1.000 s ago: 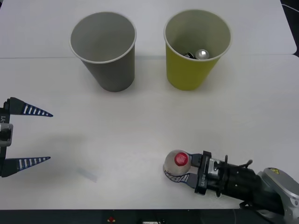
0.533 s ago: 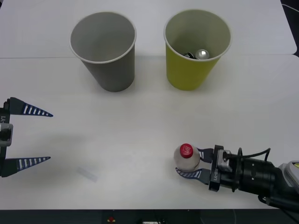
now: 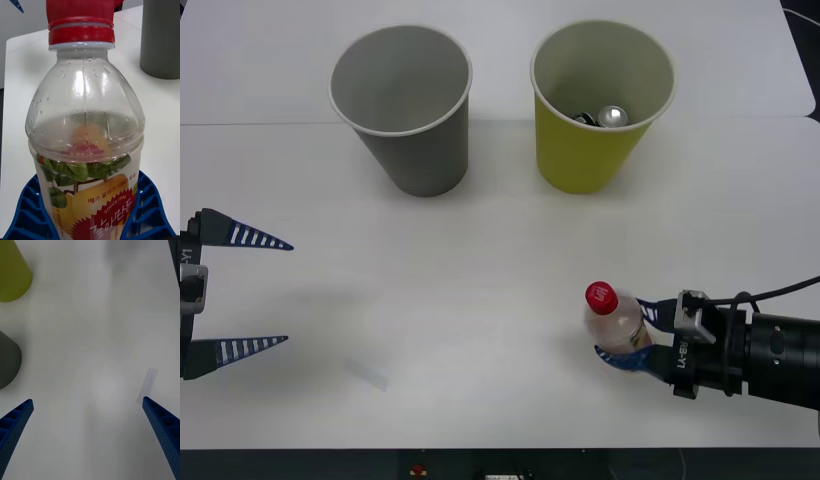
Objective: Put the can into the green bin and the plastic bottle into the gray bin
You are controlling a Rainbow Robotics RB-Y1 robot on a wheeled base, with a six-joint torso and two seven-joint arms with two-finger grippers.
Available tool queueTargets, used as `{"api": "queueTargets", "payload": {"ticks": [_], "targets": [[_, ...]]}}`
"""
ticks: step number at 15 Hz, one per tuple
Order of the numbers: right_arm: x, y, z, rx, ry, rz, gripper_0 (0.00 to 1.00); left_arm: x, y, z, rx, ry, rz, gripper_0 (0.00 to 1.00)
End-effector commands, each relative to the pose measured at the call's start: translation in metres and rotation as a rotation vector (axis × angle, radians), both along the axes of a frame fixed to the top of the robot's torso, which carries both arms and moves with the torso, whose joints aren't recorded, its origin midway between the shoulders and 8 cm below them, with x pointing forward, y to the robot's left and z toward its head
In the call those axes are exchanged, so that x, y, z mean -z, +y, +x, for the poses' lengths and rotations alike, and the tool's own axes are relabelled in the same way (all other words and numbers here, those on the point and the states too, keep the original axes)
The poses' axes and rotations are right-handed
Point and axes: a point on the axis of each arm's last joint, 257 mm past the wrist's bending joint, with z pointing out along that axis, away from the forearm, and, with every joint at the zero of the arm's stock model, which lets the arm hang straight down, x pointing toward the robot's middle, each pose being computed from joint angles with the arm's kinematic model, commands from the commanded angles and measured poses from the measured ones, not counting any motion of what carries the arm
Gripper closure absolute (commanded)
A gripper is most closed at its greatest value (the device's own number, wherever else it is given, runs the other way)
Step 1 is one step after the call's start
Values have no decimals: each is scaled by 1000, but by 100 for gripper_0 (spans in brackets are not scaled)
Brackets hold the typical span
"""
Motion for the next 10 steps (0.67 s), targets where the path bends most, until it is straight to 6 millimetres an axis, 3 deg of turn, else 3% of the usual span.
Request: {"api": "queueTargets", "payload": {"ticks": [1,10], "targets": [[-15,-9,-1,37,29,-62,100,0,0,0,0,0,0,0],[-78,-5,3,110,82,-179,100,0,0,0,0,0,0,0]]}}
